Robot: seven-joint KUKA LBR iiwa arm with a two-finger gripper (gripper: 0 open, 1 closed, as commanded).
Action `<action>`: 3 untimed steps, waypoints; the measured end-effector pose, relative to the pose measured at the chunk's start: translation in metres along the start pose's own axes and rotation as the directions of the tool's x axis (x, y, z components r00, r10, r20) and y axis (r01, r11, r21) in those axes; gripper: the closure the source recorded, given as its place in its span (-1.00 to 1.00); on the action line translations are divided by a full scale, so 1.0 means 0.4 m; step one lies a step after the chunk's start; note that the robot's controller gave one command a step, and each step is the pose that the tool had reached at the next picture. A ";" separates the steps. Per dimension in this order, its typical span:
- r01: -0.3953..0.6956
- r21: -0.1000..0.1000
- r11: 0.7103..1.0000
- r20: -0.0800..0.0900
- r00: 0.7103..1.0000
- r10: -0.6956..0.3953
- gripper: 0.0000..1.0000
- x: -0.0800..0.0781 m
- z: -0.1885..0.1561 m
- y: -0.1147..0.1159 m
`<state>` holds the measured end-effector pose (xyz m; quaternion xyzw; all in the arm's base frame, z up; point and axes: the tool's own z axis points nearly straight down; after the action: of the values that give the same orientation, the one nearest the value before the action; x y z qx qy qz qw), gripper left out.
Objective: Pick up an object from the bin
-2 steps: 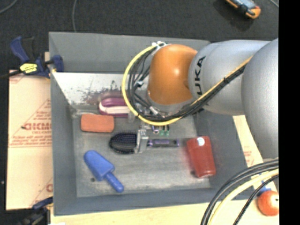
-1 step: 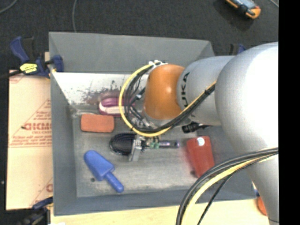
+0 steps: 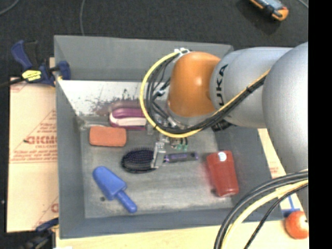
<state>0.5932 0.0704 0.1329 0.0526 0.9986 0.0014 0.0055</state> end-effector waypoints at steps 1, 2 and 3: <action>-0.107 0.003 0.994 -0.017 0.994 0.107 -1.00 0.009 0.084 0.005; -0.041 0.001 0.999 -0.004 0.999 0.041 -1.00 0.004 0.154 0.036; -0.246 -0.001 0.969 -0.009 0.969 0.246 1.00 -0.009 0.147 0.013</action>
Offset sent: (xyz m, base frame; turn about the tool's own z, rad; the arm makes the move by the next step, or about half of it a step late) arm -0.0005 0.0166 -0.0629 0.0393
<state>0.5979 0.0753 0.0743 0.1760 0.9844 0.0034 0.0012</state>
